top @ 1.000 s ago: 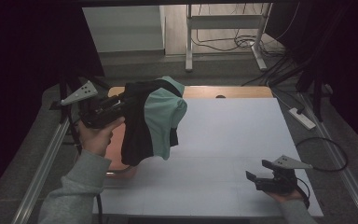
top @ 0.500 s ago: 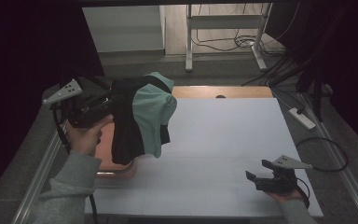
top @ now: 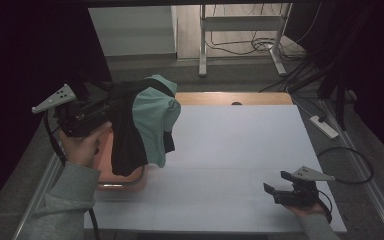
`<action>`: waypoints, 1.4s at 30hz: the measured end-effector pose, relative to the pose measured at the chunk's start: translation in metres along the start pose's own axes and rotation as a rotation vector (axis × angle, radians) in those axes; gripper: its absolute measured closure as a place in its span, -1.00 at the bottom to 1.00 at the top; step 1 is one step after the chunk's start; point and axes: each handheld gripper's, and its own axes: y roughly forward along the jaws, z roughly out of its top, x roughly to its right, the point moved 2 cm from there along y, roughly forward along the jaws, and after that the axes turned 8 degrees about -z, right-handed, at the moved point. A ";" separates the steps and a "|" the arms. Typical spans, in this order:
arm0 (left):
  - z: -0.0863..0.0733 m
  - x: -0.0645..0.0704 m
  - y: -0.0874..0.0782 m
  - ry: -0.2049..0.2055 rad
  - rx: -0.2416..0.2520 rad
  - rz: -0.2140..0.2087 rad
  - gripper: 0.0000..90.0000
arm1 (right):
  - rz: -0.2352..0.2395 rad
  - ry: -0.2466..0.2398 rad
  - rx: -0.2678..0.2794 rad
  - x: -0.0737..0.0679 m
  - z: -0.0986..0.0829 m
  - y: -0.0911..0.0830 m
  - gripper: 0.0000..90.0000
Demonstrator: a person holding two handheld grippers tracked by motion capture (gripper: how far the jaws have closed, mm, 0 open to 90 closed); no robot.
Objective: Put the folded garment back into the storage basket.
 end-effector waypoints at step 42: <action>-0.003 -0.019 -0.058 -0.017 0.019 0.115 0.52 | 0.000 -0.003 -0.008 0.000 0.000 0.002 -0.62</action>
